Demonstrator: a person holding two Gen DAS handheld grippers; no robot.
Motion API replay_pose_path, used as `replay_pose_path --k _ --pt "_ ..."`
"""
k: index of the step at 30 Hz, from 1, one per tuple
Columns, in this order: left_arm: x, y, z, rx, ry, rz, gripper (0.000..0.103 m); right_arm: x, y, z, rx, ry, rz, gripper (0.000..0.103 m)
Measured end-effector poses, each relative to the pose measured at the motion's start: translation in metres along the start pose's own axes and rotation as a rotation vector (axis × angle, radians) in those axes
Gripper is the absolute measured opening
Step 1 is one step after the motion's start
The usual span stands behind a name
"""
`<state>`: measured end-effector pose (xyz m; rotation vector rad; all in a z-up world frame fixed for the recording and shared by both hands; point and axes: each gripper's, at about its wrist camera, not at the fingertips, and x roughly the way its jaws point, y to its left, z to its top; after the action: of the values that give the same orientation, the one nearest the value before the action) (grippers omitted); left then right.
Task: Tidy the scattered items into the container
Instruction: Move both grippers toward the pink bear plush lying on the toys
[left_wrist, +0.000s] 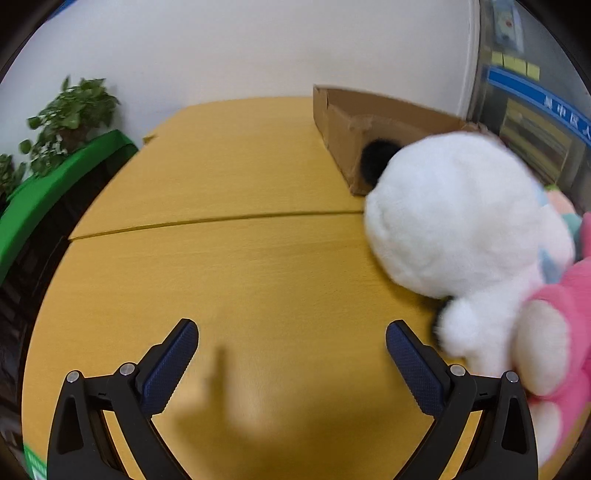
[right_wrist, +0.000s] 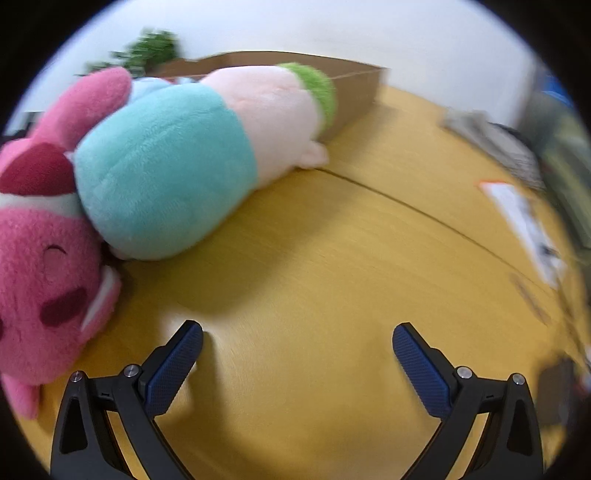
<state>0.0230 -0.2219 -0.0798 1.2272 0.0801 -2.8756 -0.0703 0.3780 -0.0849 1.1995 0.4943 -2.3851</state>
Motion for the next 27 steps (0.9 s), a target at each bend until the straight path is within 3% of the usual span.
replay_pose_path --k 2,5,9,13,17,22,27 --pt "-0.034 -0.012 -0.008 -0.013 -0.055 0.017 0.103 -0.026 0.020 -0.006 0.045 -0.010 -0.166 0.102" --pt "-0.088 -0.041 -0.017 -0.039 -0.138 0.041 0.103 -0.076 0.050 -0.012 0.128 -0.101 -0.165 0.102" --pt "-0.120 -0.093 -0.023 -0.022 -0.161 -0.071 0.103 -0.132 0.091 -0.013 0.194 -0.219 -0.151 0.102" --pt "-0.126 -0.139 -0.028 0.029 -0.166 -0.157 0.103 -0.156 0.121 -0.004 0.243 -0.259 -0.133 0.102" --pt "-0.121 -0.166 -0.020 0.006 -0.131 -0.258 0.103 -0.162 0.149 0.001 0.271 -0.268 -0.137 0.102" --pt "-0.117 -0.184 -0.027 0.021 -0.104 -0.243 0.103 -0.160 0.175 0.000 0.291 -0.271 -0.096 0.102" --pt "-0.117 -0.193 -0.028 0.017 -0.091 -0.250 0.103 -0.156 0.184 0.001 0.258 -0.258 -0.110 0.102"
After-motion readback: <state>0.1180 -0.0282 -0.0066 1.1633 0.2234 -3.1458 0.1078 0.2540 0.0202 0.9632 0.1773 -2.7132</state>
